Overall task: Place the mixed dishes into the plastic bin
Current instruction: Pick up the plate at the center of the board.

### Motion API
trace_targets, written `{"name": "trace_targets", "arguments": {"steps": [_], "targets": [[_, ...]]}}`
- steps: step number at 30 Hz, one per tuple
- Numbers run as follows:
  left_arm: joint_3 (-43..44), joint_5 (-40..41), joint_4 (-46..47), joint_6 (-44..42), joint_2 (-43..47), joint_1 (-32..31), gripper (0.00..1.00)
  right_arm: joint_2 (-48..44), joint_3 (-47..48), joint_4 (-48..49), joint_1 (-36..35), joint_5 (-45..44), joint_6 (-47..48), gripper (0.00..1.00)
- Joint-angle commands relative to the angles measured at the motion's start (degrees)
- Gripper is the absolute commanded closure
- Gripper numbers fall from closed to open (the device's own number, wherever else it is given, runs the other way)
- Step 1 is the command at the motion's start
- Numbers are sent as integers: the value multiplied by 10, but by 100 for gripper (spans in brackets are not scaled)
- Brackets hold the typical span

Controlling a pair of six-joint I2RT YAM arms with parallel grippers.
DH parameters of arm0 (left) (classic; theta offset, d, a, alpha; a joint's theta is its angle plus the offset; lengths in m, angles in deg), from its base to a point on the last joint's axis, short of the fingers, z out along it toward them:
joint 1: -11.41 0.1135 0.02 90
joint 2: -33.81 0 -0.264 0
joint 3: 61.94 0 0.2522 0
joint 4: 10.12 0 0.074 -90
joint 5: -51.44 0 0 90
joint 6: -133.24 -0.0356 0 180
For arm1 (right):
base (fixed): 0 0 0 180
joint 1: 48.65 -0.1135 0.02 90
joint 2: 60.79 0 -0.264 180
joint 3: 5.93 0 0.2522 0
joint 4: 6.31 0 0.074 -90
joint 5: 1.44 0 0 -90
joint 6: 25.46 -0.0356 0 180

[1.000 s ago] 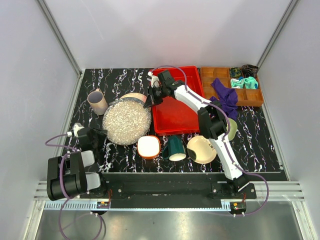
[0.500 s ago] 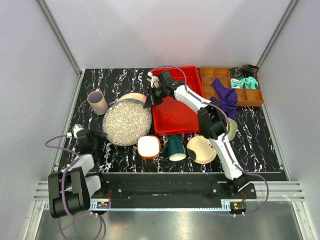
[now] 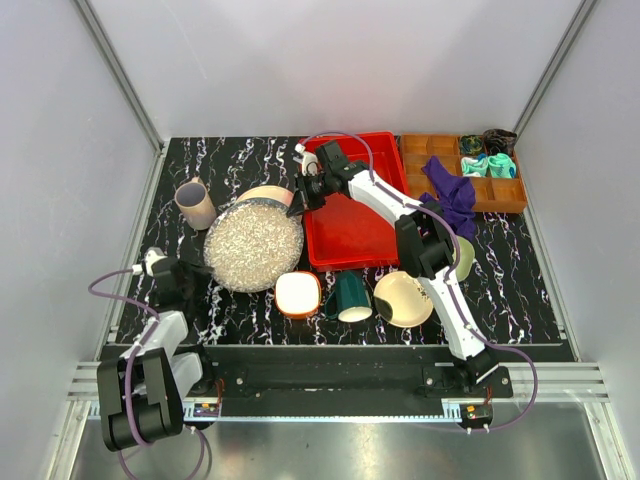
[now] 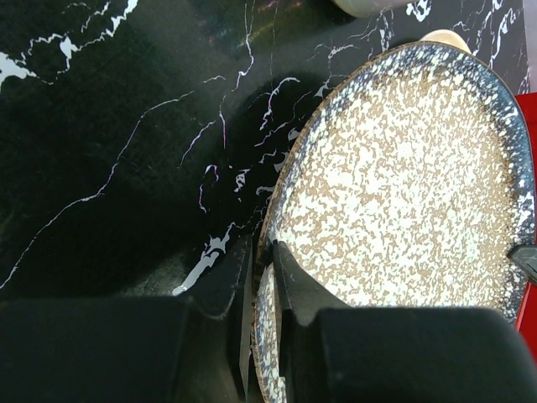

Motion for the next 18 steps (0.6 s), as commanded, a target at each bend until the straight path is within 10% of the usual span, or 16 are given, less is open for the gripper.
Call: {"name": "trace_targets", "arguments": {"steps": [1, 18], "targets": [[44, -15, 44, -1, 24, -6, 100, -26, 47, 20, -15, 64, -13, 100], [95, -10, -22, -18, 76, -4, 100, -32, 75, 18, -20, 58, -19, 100]]}}
